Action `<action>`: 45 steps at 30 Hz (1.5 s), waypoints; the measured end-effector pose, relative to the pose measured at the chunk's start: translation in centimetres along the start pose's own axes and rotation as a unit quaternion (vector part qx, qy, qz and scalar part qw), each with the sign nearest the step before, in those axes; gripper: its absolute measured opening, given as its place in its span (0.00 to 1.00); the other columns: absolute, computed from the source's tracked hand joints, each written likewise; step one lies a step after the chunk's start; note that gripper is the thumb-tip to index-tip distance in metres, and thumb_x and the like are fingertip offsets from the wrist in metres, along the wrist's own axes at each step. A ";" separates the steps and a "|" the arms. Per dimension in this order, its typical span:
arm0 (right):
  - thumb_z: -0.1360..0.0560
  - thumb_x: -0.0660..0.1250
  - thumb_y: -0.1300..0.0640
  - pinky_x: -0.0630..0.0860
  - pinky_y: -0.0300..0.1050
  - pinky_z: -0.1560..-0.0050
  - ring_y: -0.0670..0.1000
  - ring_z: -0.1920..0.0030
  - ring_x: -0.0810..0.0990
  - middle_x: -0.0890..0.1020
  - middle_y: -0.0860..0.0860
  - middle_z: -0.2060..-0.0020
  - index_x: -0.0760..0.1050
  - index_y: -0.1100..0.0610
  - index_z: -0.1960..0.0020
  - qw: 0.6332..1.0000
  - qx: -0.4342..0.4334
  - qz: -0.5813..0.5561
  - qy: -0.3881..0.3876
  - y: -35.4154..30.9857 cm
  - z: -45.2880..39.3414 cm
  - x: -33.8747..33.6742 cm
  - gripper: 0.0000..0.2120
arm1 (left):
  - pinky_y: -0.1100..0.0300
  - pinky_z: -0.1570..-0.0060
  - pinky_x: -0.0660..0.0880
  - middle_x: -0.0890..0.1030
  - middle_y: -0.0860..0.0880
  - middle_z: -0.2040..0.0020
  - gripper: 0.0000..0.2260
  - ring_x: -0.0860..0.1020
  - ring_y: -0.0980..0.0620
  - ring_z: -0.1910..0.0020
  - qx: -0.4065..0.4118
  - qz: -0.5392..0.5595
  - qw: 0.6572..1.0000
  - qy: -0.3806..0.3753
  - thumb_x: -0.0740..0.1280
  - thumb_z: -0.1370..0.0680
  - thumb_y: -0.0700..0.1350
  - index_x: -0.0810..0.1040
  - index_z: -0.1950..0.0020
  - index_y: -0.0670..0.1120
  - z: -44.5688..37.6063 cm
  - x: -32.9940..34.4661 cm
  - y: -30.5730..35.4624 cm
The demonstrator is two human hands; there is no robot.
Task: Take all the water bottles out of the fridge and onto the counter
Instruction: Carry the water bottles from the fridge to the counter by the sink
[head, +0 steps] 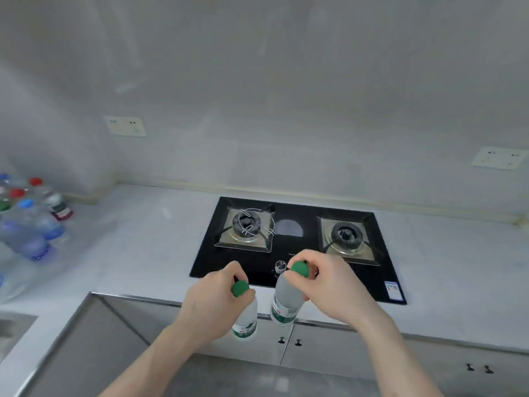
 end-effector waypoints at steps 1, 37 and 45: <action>0.24 0.71 0.40 0.81 0.48 0.57 0.46 0.62 0.84 0.82 0.46 0.62 0.79 0.39 0.52 1.000 -0.017 0.003 -0.014 -1.2 -1.1 1.0 0.04 | 0.59 0.67 0.67 0.76 0.54 0.66 0.10 0.75 0.56 0.65 -0.019 0.001 1.000 0.011 0.68 0.24 0.59 0.69 0.54 0.58 0.2 -0.9 -1.4; 0.23 0.73 0.41 0.81 0.44 0.55 0.45 0.67 0.85 0.83 0.47 0.61 0.80 0.43 0.52 0.944 -0.235 -0.010 -0.231 -24.0 -31.4 18.2 0.07 | 0.57 0.62 0.76 0.81 0.56 0.63 0.10 0.78 0.57 0.63 -0.297 -0.036 0.934 0.194 0.66 0.22 0.61 0.71 0.53 0.57 -9.5 -18.4 -24.1; 0.24 0.73 0.41 0.78 0.42 0.60 0.44 0.66 0.86 0.82 0.47 0.60 0.80 0.40 0.53 0.939 -0.230 -0.003 -0.254 -27.8 -36.6 22.4 0.05 | 0.63 0.66 0.72 0.80 0.56 0.60 0.09 0.77 0.57 0.62 -0.293 -0.026 0.936 0.193 0.66 0.21 0.61 0.71 0.49 0.58 -13.1 -21.0 -29.0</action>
Point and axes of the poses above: each hand's wrist, its own z-axis away from the middle knuckle, its own x-axis out of the palm, y = z × x, the point moved 1 cm from there along -z, towards the middle knuckle
